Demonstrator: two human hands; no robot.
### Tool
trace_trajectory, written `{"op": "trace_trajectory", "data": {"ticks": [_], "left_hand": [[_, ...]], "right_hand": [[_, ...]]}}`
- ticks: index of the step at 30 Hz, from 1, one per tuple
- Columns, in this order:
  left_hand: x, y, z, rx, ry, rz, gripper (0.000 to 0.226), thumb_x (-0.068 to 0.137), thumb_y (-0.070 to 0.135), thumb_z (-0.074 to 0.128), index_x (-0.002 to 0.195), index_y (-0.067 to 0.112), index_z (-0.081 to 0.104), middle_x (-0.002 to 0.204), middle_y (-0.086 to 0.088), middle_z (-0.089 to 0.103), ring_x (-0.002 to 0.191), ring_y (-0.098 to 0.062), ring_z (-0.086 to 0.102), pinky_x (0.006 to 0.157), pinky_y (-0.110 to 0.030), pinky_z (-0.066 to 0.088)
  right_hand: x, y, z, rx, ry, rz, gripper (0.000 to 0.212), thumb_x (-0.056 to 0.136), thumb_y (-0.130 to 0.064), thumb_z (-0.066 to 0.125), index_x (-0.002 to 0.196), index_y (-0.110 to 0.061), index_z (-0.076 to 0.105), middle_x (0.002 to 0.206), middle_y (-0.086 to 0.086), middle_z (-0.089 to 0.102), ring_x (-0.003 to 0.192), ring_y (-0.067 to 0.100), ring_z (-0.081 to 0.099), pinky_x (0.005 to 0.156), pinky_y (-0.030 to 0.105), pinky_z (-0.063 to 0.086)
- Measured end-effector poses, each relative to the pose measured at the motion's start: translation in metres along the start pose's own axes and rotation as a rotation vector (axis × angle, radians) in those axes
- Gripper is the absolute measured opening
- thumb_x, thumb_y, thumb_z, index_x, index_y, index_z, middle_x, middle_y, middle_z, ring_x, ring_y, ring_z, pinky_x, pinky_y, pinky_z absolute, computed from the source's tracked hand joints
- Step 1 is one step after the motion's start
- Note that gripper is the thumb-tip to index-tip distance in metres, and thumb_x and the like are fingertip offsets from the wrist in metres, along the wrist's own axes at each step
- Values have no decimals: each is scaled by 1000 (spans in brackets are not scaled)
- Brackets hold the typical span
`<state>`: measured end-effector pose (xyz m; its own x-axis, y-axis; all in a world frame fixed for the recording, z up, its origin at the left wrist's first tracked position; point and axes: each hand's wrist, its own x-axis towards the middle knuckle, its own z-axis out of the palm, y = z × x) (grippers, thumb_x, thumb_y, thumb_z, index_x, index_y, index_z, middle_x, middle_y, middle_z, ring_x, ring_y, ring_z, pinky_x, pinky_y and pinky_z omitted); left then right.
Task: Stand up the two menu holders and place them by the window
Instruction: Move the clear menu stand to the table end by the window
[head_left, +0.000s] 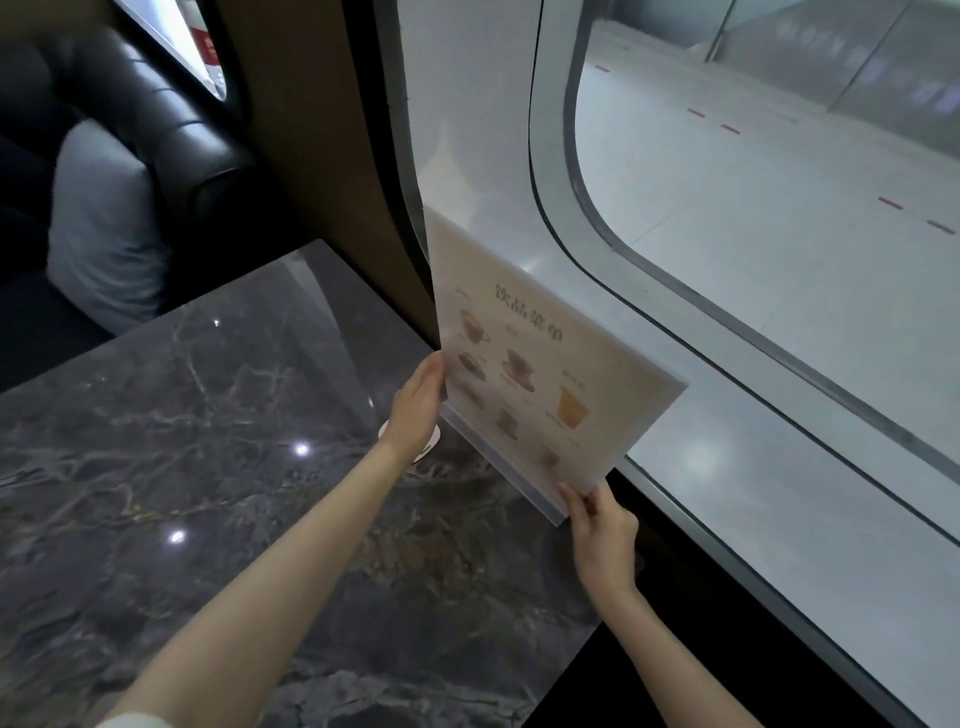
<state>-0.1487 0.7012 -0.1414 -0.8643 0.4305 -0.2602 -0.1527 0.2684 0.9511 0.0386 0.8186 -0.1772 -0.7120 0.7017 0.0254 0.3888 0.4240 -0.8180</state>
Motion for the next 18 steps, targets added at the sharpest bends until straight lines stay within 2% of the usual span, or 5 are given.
{"op": "trace_trajectory", "data": {"ticks": [2, 4, 9, 14, 18], "left_hand": [[2, 0, -1, 32, -6, -5, 35, 95, 48, 29, 115, 40, 57, 133, 9, 54, 131, -15, 44, 115, -43, 27], [4, -1, -1, 112, -16, -15, 47, 96, 47, 26, 133, 27, 49, 142, 6, 48, 135, -17, 38, 116, -42, 24], [3, -2, 0, 184, -27, -21, 50, 98, 41, 28, 144, 20, 33, 149, 0, 40, 138, -19, 33, 107, -26, 23], [-1, -3, -2, 242, -78, -61, 52, 98, 43, 27, 146, 24, 27, 152, 3, 34, 141, -19, 28, 105, -26, 22], [-17, -17, -5, 345, -87, -151, 53, 96, 43, 31, 144, 19, 31, 149, -6, 38, 135, -28, 36, 102, -33, 30]], "right_hand": [[0, 2, 3, -6, 11, -10, 14, 83, -2, 61, 95, 5, 60, 78, 1, 61, 77, 1, 55, 56, 2, 38], [0, 2, 5, -8, 13, -6, 17, 83, -3, 61, 98, 5, 60, 78, 0, 62, 69, 3, 58, 60, 11, 39], [1, 8, 3, -91, -69, 22, 23, 88, -15, 56, 104, 2, 55, 88, 17, 70, 78, 26, 66, 63, 28, 45], [-2, 12, -2, -249, -160, 102, 31, 91, -25, 49, 114, -5, 47, 103, 22, 66, 90, 38, 63, 67, 38, 50], [-14, 16, -8, -282, -153, 157, 22, 90, -24, 51, 104, -7, 50, 99, 19, 65, 87, 34, 62, 64, 33, 45]]}}
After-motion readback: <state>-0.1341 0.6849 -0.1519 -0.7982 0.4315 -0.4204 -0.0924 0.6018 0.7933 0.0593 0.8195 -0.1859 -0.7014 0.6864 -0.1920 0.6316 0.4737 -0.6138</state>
